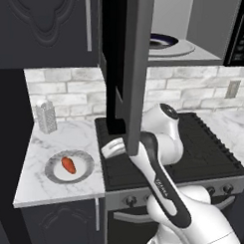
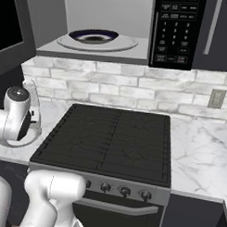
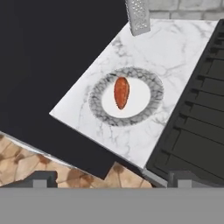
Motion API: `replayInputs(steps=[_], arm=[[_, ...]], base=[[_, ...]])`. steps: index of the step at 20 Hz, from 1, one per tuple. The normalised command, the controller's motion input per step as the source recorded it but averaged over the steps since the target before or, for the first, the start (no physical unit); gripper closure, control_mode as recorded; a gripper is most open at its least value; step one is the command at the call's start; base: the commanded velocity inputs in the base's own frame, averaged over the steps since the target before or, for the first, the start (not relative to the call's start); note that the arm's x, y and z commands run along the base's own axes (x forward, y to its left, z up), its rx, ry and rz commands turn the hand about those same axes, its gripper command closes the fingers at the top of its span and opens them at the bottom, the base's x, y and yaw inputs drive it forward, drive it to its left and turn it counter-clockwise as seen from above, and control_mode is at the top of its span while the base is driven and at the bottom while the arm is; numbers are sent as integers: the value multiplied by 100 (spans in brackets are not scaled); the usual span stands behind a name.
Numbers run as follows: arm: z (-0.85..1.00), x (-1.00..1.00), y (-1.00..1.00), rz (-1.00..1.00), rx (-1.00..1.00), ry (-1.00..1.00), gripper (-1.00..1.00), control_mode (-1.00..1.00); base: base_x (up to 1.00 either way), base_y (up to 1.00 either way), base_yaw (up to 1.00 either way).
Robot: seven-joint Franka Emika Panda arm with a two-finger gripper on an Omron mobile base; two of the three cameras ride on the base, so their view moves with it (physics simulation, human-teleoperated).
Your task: Pick the sweet potato from the counter and place it in the microwave. Then turn on the microwave.
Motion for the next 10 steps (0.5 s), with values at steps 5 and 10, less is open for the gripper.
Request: replayInputs(steps=[5,10], arm=[[-35,20,29,0,-2,0,-100,-100],[-24,19,37,0,-1,0,-100,-100]], base=[[0,0,0],[0,0,0]])
